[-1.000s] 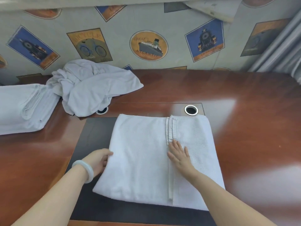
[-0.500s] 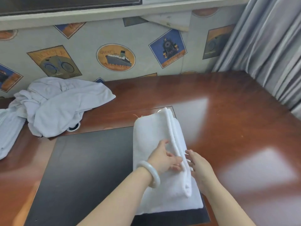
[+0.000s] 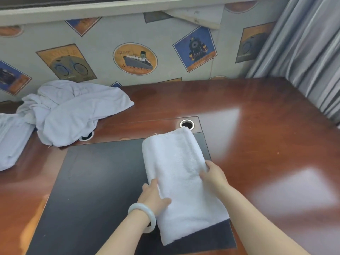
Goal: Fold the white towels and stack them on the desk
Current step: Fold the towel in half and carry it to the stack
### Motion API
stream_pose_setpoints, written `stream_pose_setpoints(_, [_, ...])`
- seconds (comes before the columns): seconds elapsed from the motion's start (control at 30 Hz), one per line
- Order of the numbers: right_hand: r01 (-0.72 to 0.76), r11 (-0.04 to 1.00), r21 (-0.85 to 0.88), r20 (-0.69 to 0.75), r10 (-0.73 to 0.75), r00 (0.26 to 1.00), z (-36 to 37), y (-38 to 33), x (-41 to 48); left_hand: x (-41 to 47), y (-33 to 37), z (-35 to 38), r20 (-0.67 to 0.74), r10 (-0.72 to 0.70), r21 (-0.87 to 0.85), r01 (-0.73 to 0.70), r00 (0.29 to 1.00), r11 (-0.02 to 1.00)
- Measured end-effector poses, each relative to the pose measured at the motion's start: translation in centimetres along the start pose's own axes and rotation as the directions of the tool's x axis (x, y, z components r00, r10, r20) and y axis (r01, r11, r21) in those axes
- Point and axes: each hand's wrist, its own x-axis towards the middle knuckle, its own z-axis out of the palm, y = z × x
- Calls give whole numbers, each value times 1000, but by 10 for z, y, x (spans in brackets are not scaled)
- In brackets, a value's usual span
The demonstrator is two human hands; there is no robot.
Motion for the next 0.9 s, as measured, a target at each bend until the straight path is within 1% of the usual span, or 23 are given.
stream_pose_setpoints(0.1, [104, 988, -117, 77, -95, 992, -3, -25, 12, -14, -6, 0, 88, -2, -70, 9, 996, 998])
stream_pose_setpoints(0.2, [250, 936, -249, 220, -197, 955, 5, -48, 29, -33, -8, 4, 201, 8, -162, 26, 980, 986])
stream_pose_setpoints(0.27, [387, 868, -312, 330, -283, 900, 16, -62, 34, -44, -5, 11, 289, 15, -205, 47, 957, 978])
stream_pose_setpoints(0.33, [523, 765, -374, 465, -333, 820, 31, -76, 32, -50, -2, 19, 343, 31, -198, 40, 939, 979])
stream_pose_setpoints(0.37, [582, 709, -399, 529, -341, 777, 37, -81, 28, -50, -3, 22, 327, 51, -191, 13, 944, 981])
stream_pose_setpoints(0.4, [629, 655, -418, 567, -353, 744, 43, -82, 26, -49, -5, 22, 269, 76, -202, -21, 960, 979])
stream_pose_setpoints(0.43, [650, 610, -454, 557, -375, 741, 45, -82, 24, -46, -9, 20, 172, 97, -207, -60, 980, 976])
stream_pose_setpoints(0.47, [644, 577, -503, 497, -416, 761, 43, -78, 23, -41, -15, 15, 54, 106, -197, -94, 993, 976])
stream_pose_setpoints(0.5, [604, 569, -558, 402, -452, 796, 37, -70, 23, -36, -24, 7, -89, 103, -137, -115, 991, 984])
stream_pose_setpoints(0.53, [559, 582, -591, 301, -484, 822, 29, -61, 24, -31, -33, -5, -239, 107, -32, -118, 965, 992])
stream_pose_setpoints(0.57, [515, 606, -606, 217, -496, 841, 18, -50, 24, -25, -45, -15, -362, 114, 83, -90, 925, 992])
stream_pose_setpoints(0.6, [484, 630, -607, 154, -504, 850, 9, -39, 24, -19, -58, -26, -448, 116, 166, -45, 886, 985])
stream_pose_setpoints(0.63, [468, 667, -580, 119, -499, 858, 0, -30, 24, -13, -70, -36, -486, 91, 192, 5, 869, 981])
stream_pose_setpoints(0.67, [468, 722, -510, 106, -488, 867, -8, -23, 24, -7, -80, -44, -481, 50, 182, 43, 876, 982])
stream_pose_setpoints(0.7, [474, 778, -413, 104, -477, 873, -13, -19, 24, -2, -88, -50, -446, 11, 139, 57, 895, 989])
stream_pose_setpoints(0.73, [468, 821, -327, 106, -460, 881, -16, -17, 23, 3, -94, -55, -396, -13, 90, 53, 918, 995])
stream_pose_setpoints(0.8, [441, 866, -237, 103, -428, 898, -21, -15, 25, 9, -100, -62, -319, -5, 12, 9, 948, 1000])
stream_pose_setpoints(0.9, [384, 906, -178, 65, -378, 923, -25, -18, 27, 11, -103, -70, -316, 15, -68, -38, 949, 997])
